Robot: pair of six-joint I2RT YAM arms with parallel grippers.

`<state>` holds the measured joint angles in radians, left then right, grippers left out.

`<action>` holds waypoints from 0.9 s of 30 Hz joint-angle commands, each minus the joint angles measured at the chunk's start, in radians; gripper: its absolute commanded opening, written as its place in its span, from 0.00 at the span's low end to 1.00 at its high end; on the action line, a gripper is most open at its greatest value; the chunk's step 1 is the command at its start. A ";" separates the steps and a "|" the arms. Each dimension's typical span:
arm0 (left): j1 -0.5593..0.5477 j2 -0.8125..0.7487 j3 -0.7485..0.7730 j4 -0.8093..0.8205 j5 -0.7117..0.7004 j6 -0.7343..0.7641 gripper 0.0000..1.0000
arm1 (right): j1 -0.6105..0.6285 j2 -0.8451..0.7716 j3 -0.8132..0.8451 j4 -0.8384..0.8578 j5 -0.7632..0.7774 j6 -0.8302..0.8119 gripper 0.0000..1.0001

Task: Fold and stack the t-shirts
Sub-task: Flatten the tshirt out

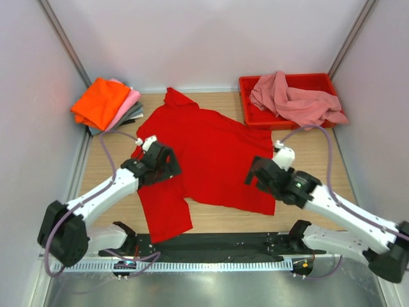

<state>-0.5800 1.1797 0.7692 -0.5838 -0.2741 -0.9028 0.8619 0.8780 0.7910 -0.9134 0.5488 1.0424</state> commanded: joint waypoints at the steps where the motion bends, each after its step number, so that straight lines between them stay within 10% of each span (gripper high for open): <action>1: 0.074 0.192 0.100 0.170 0.074 0.070 0.96 | 0.005 0.175 0.132 0.169 -0.016 -0.125 1.00; 9: 0.114 0.479 0.101 0.242 0.222 0.019 0.90 | 0.008 0.338 0.208 0.278 -0.090 -0.188 1.00; 18: -0.023 0.159 -0.227 0.187 0.152 -0.114 0.89 | -0.023 0.436 0.368 0.327 -0.010 -0.352 1.00; 27: -0.135 -0.170 -0.399 0.061 0.093 -0.209 0.89 | -0.104 0.996 1.009 0.406 -0.315 -0.663 1.00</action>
<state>-0.7002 1.0477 0.4377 -0.3470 -0.1459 -1.0718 0.7681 1.7245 1.5890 -0.5678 0.3977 0.5632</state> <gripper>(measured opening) 0.889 0.996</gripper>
